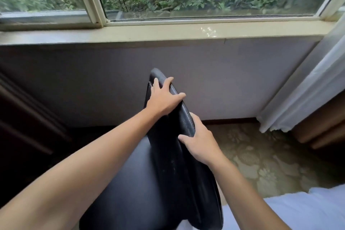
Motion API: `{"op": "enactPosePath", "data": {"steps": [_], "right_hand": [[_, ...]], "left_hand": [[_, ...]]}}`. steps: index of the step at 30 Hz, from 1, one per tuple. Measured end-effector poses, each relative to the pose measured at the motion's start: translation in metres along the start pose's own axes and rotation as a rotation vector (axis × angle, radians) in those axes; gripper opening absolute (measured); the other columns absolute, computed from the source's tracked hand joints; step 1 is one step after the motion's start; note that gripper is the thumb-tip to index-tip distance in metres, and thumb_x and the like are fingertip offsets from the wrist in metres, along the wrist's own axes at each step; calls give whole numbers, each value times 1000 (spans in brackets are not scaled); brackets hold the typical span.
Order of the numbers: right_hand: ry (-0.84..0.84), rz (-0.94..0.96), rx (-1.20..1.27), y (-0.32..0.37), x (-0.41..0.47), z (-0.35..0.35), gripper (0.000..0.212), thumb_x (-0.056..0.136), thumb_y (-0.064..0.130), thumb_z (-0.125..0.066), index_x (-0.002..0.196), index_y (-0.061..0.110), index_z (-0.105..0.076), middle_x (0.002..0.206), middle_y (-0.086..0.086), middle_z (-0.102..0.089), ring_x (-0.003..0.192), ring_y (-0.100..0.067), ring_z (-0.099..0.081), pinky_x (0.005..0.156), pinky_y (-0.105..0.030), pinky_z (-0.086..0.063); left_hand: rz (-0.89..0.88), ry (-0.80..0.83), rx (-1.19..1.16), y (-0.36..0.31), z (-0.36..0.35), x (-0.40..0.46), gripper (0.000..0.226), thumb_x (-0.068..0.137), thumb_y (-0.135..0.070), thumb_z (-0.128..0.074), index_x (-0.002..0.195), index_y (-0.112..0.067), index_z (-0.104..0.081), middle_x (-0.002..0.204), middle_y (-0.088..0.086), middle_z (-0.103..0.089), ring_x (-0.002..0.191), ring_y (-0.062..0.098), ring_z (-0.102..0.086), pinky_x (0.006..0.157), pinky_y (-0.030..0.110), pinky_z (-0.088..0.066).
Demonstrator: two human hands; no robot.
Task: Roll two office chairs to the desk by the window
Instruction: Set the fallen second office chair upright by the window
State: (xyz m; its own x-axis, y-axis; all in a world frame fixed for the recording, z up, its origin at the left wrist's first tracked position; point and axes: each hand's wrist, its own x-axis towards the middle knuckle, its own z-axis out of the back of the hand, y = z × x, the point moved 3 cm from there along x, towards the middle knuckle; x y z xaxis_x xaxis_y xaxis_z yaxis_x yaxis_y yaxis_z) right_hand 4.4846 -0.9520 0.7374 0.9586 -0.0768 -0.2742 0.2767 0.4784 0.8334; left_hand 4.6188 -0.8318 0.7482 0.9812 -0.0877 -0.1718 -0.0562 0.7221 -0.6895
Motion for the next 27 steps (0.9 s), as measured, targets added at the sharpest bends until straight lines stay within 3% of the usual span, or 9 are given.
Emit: {"op": "enactPosePath", "data": {"steps": [3,7,12,17,21,24,27], "right_hand": [[5,-7,27,-3,-11,-3,71,82,26,-65,139,47,-30,113,13,-57,89,-3,-56,68,-14,-41],[-16,9,39,8,-13,-10,69,80,21,-67,139,41,-36,109,17,-57,88,1,-55,65,-8,-37],[-8,26,65,24,-8,-27,66,80,16,-67,135,43,-43,102,26,-59,93,3,-58,70,-14,-43],[-15,25,102,46,-14,-47,63,81,12,-65,134,42,-47,105,20,-66,95,-2,-62,85,-26,-51],[-11,-7,132,72,-21,-84,65,81,18,-61,139,40,-42,120,9,-65,107,-16,-61,96,-39,-48],[-52,-31,174,87,-36,-120,70,83,17,-61,144,40,-36,125,11,-61,115,-16,-55,100,-37,-45],[-81,-74,233,84,-61,-150,67,86,13,-60,140,45,-37,113,19,-62,102,-4,-58,87,-26,-46]], "left_hand": [[65,13,-62,1,-10,-19,86,70,-56,-51,148,-50,-16,164,8,-2,140,35,-33,106,44,-30],[18,-51,-75,5,6,-18,84,69,-53,-56,147,-43,-28,153,5,-32,131,31,-43,90,34,-32],[15,-85,-114,19,30,-15,85,65,-52,-56,146,-43,-33,152,0,-38,130,28,-43,91,30,-33],[20,-59,-115,41,53,-13,88,65,-51,-58,149,-46,-30,159,4,-29,139,28,-34,106,35,-32],[15,-52,-153,66,87,-18,89,58,-52,-61,144,-49,-38,149,0,-45,131,23,-46,108,38,-39],[27,-12,-166,87,111,-30,89,54,-50,-63,140,-54,-41,145,5,-51,127,27,-52,106,43,-43],[15,74,-126,103,115,-52,89,56,-48,-64,140,-58,-37,156,14,-34,140,25,-38,111,41,-37]]}}
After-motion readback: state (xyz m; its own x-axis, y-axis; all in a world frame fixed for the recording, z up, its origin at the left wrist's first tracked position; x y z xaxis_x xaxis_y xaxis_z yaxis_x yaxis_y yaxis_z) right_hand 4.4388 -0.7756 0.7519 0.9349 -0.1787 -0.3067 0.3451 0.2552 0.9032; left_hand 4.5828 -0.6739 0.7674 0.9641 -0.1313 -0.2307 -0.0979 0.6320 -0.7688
